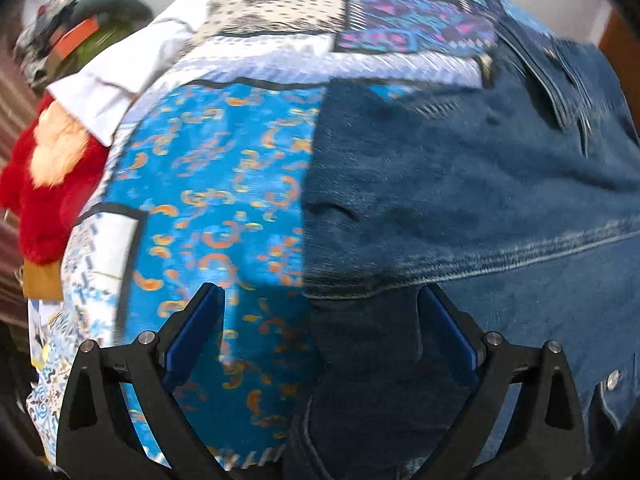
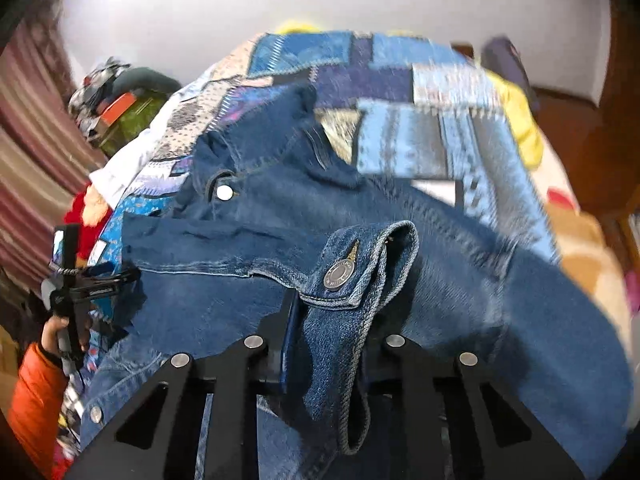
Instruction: Fold large clothes
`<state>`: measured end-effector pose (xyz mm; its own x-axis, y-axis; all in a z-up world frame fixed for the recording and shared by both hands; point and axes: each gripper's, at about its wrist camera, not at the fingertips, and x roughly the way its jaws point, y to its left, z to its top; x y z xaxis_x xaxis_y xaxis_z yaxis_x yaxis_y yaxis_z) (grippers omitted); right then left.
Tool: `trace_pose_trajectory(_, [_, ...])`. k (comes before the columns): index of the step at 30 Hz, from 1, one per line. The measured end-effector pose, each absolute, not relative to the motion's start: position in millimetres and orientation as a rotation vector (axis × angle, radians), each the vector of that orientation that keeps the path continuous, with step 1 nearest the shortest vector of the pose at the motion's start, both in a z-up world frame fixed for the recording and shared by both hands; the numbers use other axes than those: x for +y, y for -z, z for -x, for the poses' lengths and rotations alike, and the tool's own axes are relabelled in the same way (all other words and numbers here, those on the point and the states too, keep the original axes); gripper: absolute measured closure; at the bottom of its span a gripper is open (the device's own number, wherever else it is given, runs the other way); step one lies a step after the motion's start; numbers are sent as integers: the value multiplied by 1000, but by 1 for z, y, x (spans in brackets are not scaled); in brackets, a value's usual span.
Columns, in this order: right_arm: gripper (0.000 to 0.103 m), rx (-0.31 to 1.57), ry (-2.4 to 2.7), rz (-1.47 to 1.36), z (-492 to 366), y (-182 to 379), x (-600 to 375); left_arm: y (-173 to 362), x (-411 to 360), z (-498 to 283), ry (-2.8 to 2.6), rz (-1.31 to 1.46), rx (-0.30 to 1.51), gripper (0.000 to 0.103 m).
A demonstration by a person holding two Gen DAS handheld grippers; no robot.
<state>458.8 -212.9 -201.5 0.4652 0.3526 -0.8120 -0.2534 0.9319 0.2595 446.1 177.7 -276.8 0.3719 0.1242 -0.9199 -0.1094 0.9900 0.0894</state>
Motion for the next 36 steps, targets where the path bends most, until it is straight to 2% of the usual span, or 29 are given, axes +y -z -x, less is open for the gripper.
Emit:
trace_pose_trajectory(3, [82,1002,-340,9,-450,196,-209,285,171,-446,-143,-36,1185,1])
trace_pose_trajectory(8, [81,1039,-263,186,-441,230,-205,296,157,-444,-162,-126,1184,0])
trace_pose_trajectory(15, [76,1051,-256,115,-438,230,-219,299,156,-439,-176,-129,1165,0])
trace_pose_trajectory(17, [67,1050,-243,123,-434,228,-222,300,156,-438,-176,-126,1168,0])
trace_pose_trajectory(18, [42,1042,-201,153,-430,226,-224,299,156,-438,-178,-127,1171,0])
trace_pose_trajectory(19, [21,1021,-164,183,-427,225,-227,299,155,-438,-181,-129,1177,0])
trace_pose_trajectory(20, [18,991,-144,204,-423,223,-231,299,154,-441,-182,-130,1182,0])
trace_pose_trajectory(26, [17,1020,-92,71,-399,207,-295,285,153,-454,-236,-129,1208,0])
trace_pose_trajectory(31, [17,1013,-5,-107,-367,188,-371,235,129,-452,-216,-134,1103,0])
trace_pose_trajectory(36, [16,1000,122,-284,-330,185,-448,177,72,-456,-66,-108,1007,0])
